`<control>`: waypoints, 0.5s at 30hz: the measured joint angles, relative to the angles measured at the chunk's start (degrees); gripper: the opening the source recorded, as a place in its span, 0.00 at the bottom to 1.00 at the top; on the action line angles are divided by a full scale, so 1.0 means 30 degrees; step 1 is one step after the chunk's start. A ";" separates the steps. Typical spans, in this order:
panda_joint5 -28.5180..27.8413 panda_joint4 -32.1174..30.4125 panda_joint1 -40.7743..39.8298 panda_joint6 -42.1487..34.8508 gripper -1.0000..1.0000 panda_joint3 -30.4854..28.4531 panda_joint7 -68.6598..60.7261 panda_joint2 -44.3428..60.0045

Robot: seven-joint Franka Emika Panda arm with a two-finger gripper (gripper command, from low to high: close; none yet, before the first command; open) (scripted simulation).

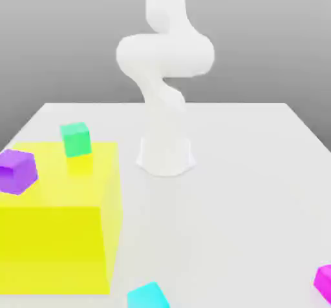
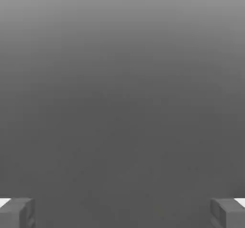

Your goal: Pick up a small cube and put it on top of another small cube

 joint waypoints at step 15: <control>-0.3903 0.0945 -0.0219 0.2107 0.50 0.4945 0.5064 1.0485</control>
